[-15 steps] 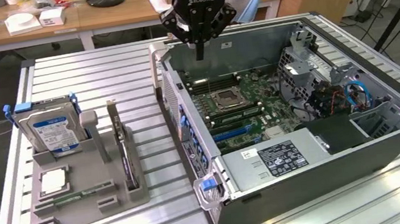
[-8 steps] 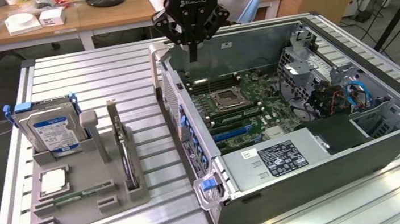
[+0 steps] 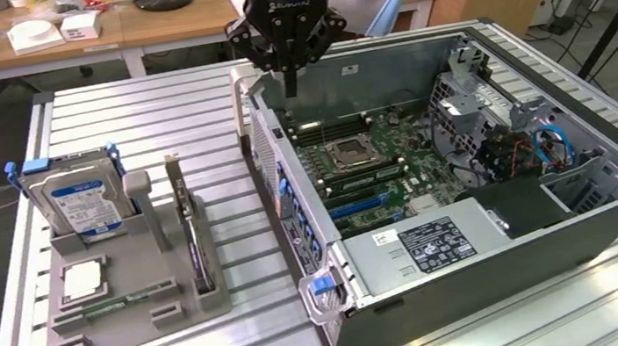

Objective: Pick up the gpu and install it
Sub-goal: 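Reach for the gpu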

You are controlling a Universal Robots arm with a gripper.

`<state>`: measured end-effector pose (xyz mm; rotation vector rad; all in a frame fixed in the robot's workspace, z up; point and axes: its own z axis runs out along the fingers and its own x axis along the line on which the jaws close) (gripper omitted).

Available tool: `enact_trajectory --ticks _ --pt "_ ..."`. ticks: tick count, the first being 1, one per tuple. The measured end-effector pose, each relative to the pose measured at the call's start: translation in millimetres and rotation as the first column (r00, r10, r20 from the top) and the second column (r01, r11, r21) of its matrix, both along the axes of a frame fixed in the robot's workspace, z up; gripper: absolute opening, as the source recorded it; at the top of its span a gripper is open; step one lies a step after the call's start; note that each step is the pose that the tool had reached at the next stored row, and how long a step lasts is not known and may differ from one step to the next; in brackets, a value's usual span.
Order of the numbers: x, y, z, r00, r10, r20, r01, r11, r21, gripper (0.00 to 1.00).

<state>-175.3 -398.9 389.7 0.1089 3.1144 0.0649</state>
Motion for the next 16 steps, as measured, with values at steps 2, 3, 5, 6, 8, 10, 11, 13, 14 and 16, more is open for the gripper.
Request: enact_trajectory --ticks 2,3,5,6,8,10,11,13,14,16 --pt "-4.1 0.0 -0.2 1.0000 0.000 0.0000 0.000 1.0000 0.0000 0.11" --pt "-5.4 0.0 -0.2 1.0000 0.000 0.0001 0.000 1.0000 0.0000 0.11" --pt "-6.7 0.0 -0.4 1.0000 0.000 0.0001 0.000 1.0000 0.0001 0.11" --pt "-7.4 -0.1 -0.4 1.0000 0.000 0.0000 0.000 1.0000 0.0000 0.11" --pt "-8.8 -0.1 -0.6 1.0000 0.000 0.0001 0.000 1.0000 0.0000 0.11" --pt "-9.9 -0.1 -0.6 1.0000 0.000 0.0000 0.000 1.0000 0.0000 0.11" --pt "-10.4 -0.2 -0.7 1.0000 0.000 0.0000 0.000 1.0000 0.0000 0.11" --pt "-12.1 -0.2 -0.8 1.0000 0.000 -0.0001 0.000 1.0000 -0.0001 0.11" --pt "-13.2 -0.2 -0.9 1.0000 0.000 0.0000 0.000 1.0000 -0.0001 0.11" --pt "-15.4 -0.2 -1.0 1.0000 0.000 0.0000 0.000 1.0000 0.0000 0.11"
